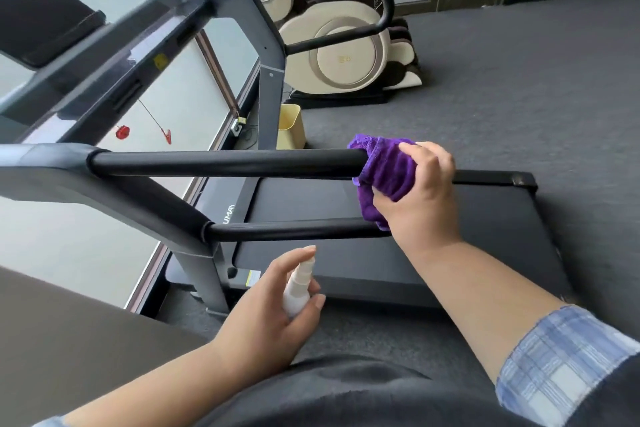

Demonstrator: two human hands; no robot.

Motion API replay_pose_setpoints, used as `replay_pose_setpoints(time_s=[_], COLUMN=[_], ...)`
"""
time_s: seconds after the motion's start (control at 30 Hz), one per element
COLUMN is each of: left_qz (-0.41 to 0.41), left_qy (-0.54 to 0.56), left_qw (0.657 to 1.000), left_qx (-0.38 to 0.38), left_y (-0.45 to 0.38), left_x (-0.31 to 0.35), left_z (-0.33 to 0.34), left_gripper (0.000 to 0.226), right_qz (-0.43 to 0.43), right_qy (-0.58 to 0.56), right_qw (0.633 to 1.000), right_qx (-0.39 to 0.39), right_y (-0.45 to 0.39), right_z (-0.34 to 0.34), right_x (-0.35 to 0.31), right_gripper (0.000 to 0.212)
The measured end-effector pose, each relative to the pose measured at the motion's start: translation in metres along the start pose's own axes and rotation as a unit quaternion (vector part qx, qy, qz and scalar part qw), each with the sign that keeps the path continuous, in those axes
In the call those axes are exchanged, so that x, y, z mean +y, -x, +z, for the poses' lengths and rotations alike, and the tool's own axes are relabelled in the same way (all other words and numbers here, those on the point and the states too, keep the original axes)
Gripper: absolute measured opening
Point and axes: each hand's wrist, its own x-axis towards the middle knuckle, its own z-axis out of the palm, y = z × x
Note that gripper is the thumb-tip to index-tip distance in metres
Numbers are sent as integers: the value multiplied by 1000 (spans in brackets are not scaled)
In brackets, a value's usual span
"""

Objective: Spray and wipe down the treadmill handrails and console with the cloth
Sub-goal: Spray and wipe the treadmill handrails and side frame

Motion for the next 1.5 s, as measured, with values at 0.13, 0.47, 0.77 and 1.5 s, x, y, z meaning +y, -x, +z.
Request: replay_pose_setpoints(time_s=[0.13,0.47,0.77,1.5], left_qz=[16,20,29,-46], left_qy=[-13,-62,-65,-27], left_qw=[1000,997,996,998], left_qx=[-8,-47,-44,38], left_y=[4,7,-5,14], left_x=[4,6,21,-15], left_z=[2,5,11,-9], left_gripper=[59,64,61,58], right_qz=[-3,113,255,375], right_qy=[-33,-100,-132,-182], right_qw=[998,988,958,904], right_qx=[51,43,-11,-98], right_y=[12,42,51,70], right_z=[11,19,14,11], right_x=[17,59,47,-40], right_gripper=[76,76,72,66])
